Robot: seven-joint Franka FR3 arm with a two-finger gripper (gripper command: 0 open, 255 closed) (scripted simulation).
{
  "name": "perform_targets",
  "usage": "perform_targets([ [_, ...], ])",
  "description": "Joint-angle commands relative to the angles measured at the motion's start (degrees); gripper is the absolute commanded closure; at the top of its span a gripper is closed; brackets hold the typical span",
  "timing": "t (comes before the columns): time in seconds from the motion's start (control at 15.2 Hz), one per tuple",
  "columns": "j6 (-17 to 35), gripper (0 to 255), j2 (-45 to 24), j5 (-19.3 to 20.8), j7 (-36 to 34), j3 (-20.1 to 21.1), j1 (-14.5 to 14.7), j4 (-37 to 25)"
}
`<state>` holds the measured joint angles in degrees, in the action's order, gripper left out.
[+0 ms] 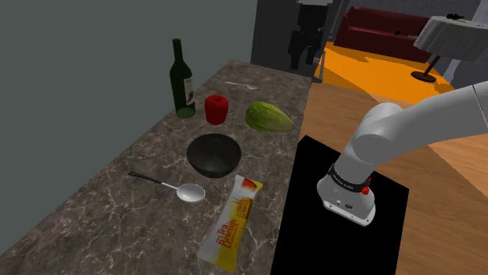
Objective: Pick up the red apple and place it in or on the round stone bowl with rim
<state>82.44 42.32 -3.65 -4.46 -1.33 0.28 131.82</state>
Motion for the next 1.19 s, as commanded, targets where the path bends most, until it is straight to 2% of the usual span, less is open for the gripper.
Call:
perform_targets([
  [0.0, 0.0, 0, 0.0, 0.0, 0.0, 0.0, 0.0, 0.0],
  [0.59, 15.1, 0, -13.4, -4.4, -15.3, 7.4, -1.3, -1.1],
  [1.12, 26.2, 0, -28.8, -4.1, -28.7, 12.1, -2.6, -7.9],
])
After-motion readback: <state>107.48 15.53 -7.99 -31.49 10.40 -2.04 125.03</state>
